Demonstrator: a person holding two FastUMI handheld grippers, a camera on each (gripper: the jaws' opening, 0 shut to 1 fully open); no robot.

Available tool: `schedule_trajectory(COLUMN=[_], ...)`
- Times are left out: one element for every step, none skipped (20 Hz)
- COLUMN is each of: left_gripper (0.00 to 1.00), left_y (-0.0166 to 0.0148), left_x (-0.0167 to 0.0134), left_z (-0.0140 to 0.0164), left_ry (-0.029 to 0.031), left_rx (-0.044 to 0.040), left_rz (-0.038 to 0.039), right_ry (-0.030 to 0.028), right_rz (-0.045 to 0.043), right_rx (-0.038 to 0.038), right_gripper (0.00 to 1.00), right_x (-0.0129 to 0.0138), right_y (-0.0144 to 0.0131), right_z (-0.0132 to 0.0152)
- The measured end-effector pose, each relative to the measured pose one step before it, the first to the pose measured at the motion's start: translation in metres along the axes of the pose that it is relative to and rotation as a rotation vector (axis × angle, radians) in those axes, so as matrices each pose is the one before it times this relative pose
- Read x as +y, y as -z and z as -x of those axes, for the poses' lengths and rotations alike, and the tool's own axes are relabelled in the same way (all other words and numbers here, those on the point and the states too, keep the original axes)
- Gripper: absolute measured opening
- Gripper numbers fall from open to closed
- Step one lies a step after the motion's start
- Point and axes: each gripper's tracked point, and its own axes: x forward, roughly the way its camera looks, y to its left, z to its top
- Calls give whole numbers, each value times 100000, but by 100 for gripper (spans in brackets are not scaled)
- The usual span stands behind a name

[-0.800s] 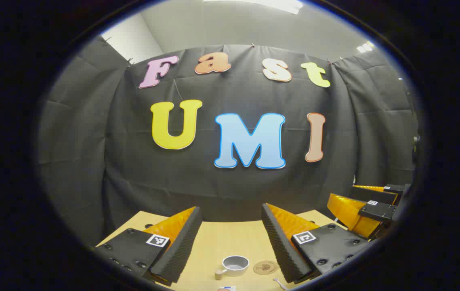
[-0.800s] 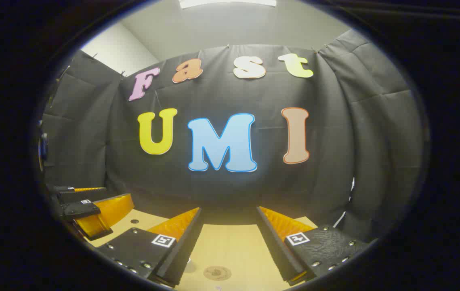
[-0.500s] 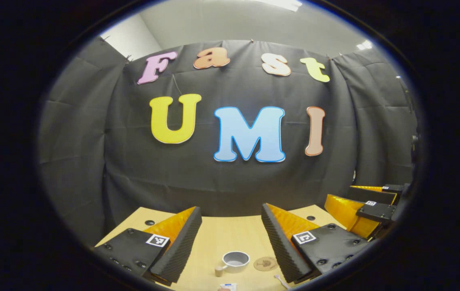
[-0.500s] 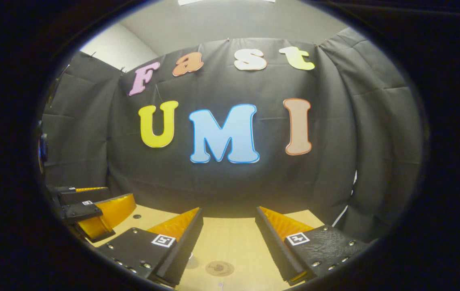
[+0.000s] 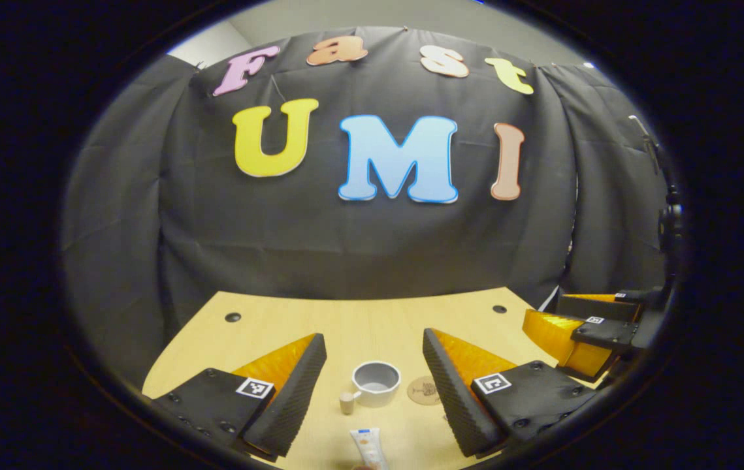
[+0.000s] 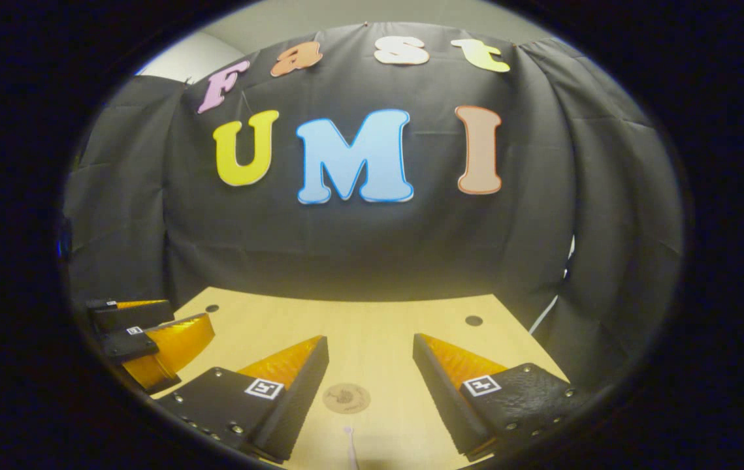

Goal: Put the toothbrush and toothpaste on the desktop into the cup, then pick up the cup and place it on the coaster on the desktop.

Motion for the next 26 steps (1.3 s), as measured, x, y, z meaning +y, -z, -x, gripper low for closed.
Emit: schedule_trajectory(left_gripper=[94,96,98,96,98,98,98,98,97,96,96,96,96,96,98,99,97,99,98,98,98,97,97,99,98,96], left_y=[1119,1040,1165,1279,1362,1302,1583,1196,1369,1263,1227,1020,1319,1068,1363,1107,902,677,556,493,574,260,461,258,217,135], left_x=[199,240,122,116,-108,26,-1,55,1,0,38,93,245,222,-48,33,23,33,77,202,246,52,102,151,35,42], left_z=[-81,-146,-293,-168,-272,-144,-404,-367,-228,-348,-308,-304,-166,-317,-598,-420,-374,-302,-448,-405,-356,-361,-374,-429,-524,-418], left_ry=[-296,-537,-197,207,518,302,73,-176,-38,163,375,412,19,-712,-750,-269,220,288,-230,-377,-297,3,224,-151,-51,207], left_rx=[2408,2278,2469,3002,3346,3570,3193,2838,3068,3151,3077,3478,3472,3644,3266,3183,2826,2563,2440,2136,2027,2074,1954,2008,1426,1505], left_rz=[165,-161,-215,-217,-264,-197,-268,-387,-308,-75,312,486,435,-121,-352,4,328,513,369,353,414,444,467,349,271,510], right_ry=[-192,-292,-362,-359,-707,-683,-1081,-717,-649,-544,-321,-73,50,-429,-530,-528,20,184,2,-21,-281,-621,-408,-562,-488,-304], right_rz=[-323,-36,178,205,-184,-506,-450,-419,-527,-547,-201,373,449,212,-1,138,719,843,766,651,458,336,133,288,198,-27], right_rx=[2170,2408,2793,3319,3418,3544,3623,3217,3050,2878,3200,3392,3520,3512,3070,2616,2724,2680,3105,3166,2811,2649,2180,2314,2472,2299], right_gripper=[84,84,83,84,84,85,85,85,85,85,85,85,85,85,86,86,86,86,86,86,86,86,86,86,87,87], right_x=[-8,-12,38,38,115,93,218,207,39,-118,-12,161,10,-27,139,136,45,22,118,143,187,138,41,198,190,174], right_y=[899,1038,988,1224,1110,1346,1079,1073,946,1236,960,1270,1106,1236,906,957,809,974,791,814,621,825,508,540,447,515], right_z=[-105,-124,-298,-145,-194,-323,-298,-166,-243,-225,-395,-268,-430,-309,-349,-480,-375,-424,-509,-335,-304,-375,-464,-392,-420,-639])
